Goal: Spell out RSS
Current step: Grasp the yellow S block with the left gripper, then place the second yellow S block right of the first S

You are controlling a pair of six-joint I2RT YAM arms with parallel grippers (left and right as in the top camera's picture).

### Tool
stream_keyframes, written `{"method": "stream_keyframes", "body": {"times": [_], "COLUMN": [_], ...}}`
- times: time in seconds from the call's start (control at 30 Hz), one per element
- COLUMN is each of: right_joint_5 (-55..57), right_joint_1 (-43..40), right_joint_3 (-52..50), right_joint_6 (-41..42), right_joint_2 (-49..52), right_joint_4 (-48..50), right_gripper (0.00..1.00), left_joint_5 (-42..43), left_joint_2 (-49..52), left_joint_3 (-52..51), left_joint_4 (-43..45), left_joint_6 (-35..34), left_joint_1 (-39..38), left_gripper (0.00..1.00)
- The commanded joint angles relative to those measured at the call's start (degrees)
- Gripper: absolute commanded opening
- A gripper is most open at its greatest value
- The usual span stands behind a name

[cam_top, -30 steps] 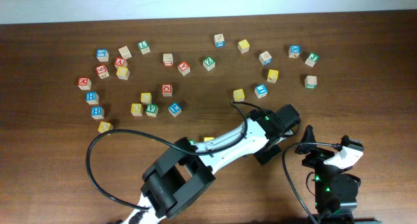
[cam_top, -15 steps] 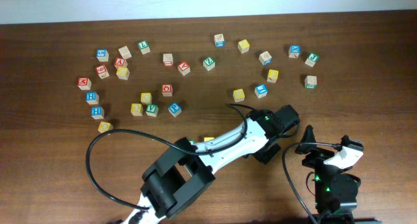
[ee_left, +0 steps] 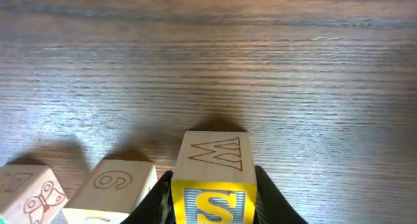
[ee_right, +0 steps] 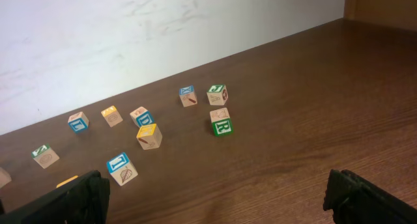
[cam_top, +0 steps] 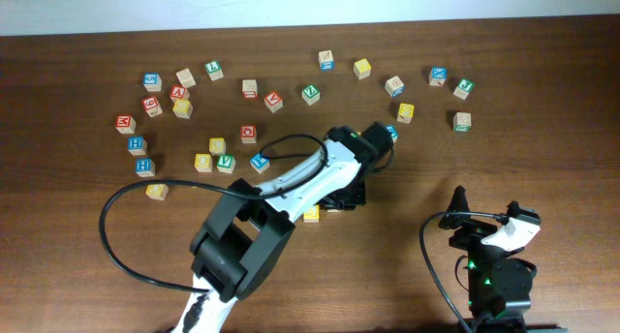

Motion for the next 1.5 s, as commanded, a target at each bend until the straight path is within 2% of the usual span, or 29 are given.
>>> {"method": "stream_keyframes", "body": {"times": [0.0,0.23,0.3,0.47,0.6,0.77,0.8,0.83,0.9,1.03,1.17,1.2,1.3,1.37,1.43,1.47], "right_joint_5": [0.92,0.92,0.92,0.92,0.92,0.92,0.92,0.92,0.92,0.92,0.92,0.92,0.92,0.92,0.92,0.92], "right_joint_1": [-0.37,-0.37,-0.37,-0.37,-0.37,-0.37,-0.37,-0.37,-0.37,-0.37,-0.37,-0.37,-0.37,-0.37,-0.37,-0.37], "right_joint_3": [-0.28,-0.28,-0.28,-0.28,-0.28,-0.28,-0.28,-0.28,-0.28,-0.28,-0.31,-0.28,-0.28,-0.28,-0.28,-0.28], "right_joint_6": [-0.48,-0.48,-0.48,-0.48,-0.48,-0.48,-0.48,-0.48,-0.48,-0.48,-0.48,-0.48,-0.48,-0.48,-0.48,-0.48], "right_joint_2": [-0.22,-0.22,-0.22,-0.22,-0.22,-0.22,-0.22,-0.22,-0.22,-0.22,-0.22,-0.22,-0.22,-0.22,-0.22,-0.22], "right_joint_4": [-0.44,-0.44,-0.44,-0.44,-0.44,-0.44,-0.44,-0.44,-0.44,-0.44,-0.44,-0.44,-0.44,-0.44,-0.44,-0.44], "right_gripper": [0.98,0.98,0.98,0.98,0.98,0.98,0.98,0.98,0.98,0.98,0.98,0.98,0.98,0.98,0.98,0.98], "left_joint_5": [6.64,6.38,2.03,-1.84,1.6,1.97,1.97,1.97,1.97,1.97,0.22,-1.36,-1.84,-1.84,-2.6,-2.6], "left_joint_2": [0.74,0.74,0.74,0.74,0.74,0.74,0.74,0.74,0.74,0.59,-0.81,-1.14,-3.78,-6.71,-9.38,-9.38], "left_joint_3": [-0.61,-0.61,-0.61,-0.61,-0.61,-0.61,-0.61,-0.61,-0.61,0.28,7.93,10.29,20.72,23.93,23.96,23.71], "left_joint_4": [-0.26,-2.97,-3.26,-2.8,-1.05,-1.09,-1.29,-1.29,-1.31,-1.55,-5.4,-7.45,-16.09,-19.74,-22.95,-24.52], "left_joint_6": [-2.86,-6.75,-7.1,-5.57,-5.14,-5.14,-5.14,-5.14,-5.14,-3.45,-0.81,-0.59,5.18,10.29,15.65,17.59], "left_joint_1": [-0.92,-2.12,-2.12,-2.12,-2.12,-2.12,-2.12,-2.12,-2.12,-1.68,-0.9,-0.11,5.81,10.97,19.89,24.04], "left_gripper": [0.2,0.22,0.23,0.25,0.26,0.28,0.31,0.41,0.48,0.5,0.52,0.52,0.51,0.53,0.57,0.54]}}
